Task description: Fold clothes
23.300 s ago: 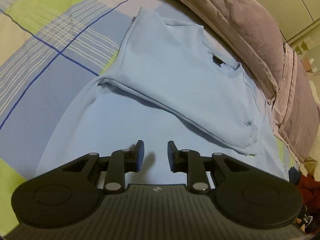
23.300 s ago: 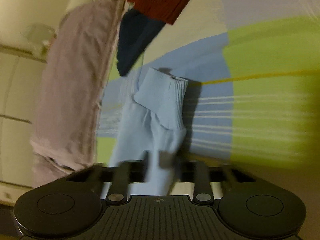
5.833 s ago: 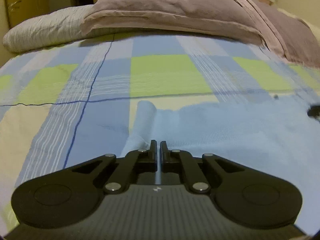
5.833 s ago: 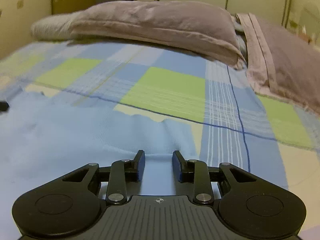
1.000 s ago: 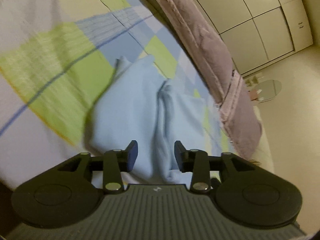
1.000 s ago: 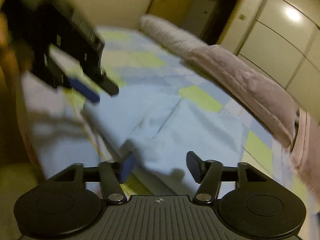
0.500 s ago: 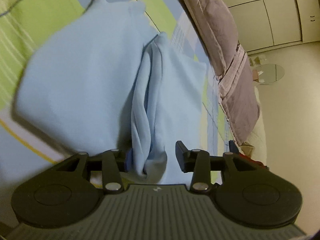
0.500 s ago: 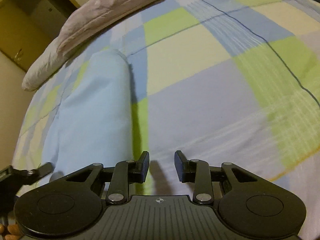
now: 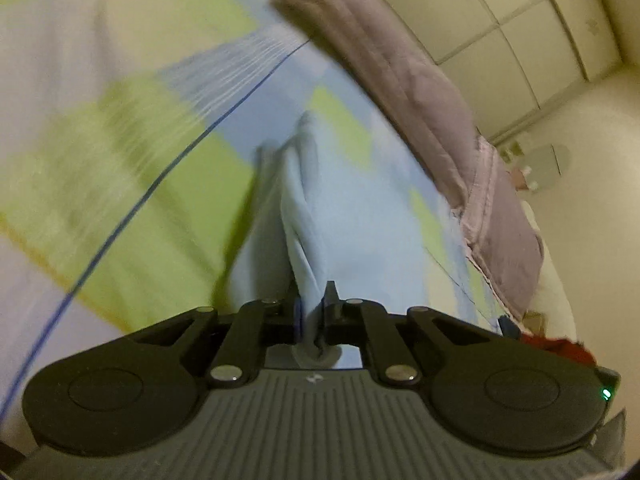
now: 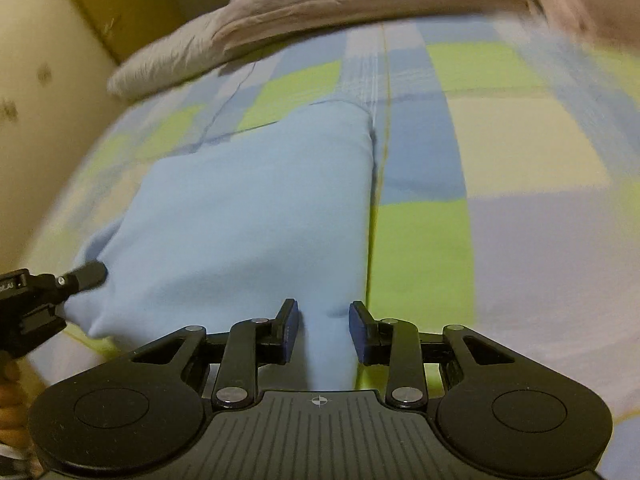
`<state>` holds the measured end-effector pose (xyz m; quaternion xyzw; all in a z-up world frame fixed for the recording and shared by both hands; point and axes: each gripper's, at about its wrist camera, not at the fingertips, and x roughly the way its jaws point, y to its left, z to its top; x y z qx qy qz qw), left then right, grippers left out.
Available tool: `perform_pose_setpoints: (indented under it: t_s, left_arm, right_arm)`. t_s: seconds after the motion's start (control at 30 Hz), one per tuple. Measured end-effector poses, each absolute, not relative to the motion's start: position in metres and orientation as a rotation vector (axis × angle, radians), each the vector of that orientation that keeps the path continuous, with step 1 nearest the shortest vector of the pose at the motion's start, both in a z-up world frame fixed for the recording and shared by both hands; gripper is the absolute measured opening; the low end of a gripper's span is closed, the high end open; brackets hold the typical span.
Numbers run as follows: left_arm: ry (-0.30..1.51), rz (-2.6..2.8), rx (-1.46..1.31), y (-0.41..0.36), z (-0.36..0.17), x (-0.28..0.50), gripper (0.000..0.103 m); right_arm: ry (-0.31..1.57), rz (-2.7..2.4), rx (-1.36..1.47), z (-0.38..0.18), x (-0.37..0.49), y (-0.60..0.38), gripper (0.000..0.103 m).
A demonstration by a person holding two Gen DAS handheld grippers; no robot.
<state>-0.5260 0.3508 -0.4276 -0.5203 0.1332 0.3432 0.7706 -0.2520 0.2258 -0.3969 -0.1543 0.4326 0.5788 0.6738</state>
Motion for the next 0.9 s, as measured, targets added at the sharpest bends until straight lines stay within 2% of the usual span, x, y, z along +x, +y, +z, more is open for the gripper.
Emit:
perform_pose_setpoints:
  t_s: [0.13, 0.33, 0.4, 0.47, 0.5, 0.6, 0.63, 0.77, 0.9]
  left_arm:
    - [0.186, 0.701, -1.228, 0.355, -0.438, -0.536, 0.009]
    - [0.291, 0.764, -1.089, 0.353, -0.423, -0.534, 0.012]
    - [0.282, 0.773, -1.085, 0.349, -0.415, -0.537, 0.017]
    - [0.261, 0.774, -1.098, 0.343, -0.408, -0.544, 0.033]
    - [0.245, 0.754, -1.126, 0.34, -0.408, -0.546, 0.036]
    - [0.265, 0.724, -1.167, 0.34, -0.416, -0.54, 0.032]
    - [0.286, 0.734, -1.146, 0.342, -0.417, -0.535, 0.012]
    - [0.315, 0.801, -0.999, 0.344, -0.412, -0.524, 0.012]
    - [0.348, 0.853, -1.03, 0.329, -0.416, -0.524, 0.017]
  right_arm:
    - [0.972, 1.307, -0.336, -0.399, -0.25, 0.22, 0.033]
    - [1.007, 1.331, -0.285, -0.404, -0.238, 0.21, 0.033]
    - [1.012, 1.34, -0.264, -0.401, -0.235, 0.205, 0.033]
    - [1.029, 1.351, -0.224, -0.401, -0.231, 0.201, 0.033]
    - [1.031, 1.354, -0.205, -0.401, -0.23, 0.196, 0.033]
    - [1.025, 1.354, -0.173, -0.399, -0.228, 0.182, 0.033]
    - [1.029, 1.355, -0.171, -0.399, -0.228, 0.181, 0.033]
    - [1.016, 1.38, -0.18, -0.399, -0.235, 0.181, 0.033]
    - [0.977, 1.395, -0.219, -0.403, -0.244, 0.181, 0.033]
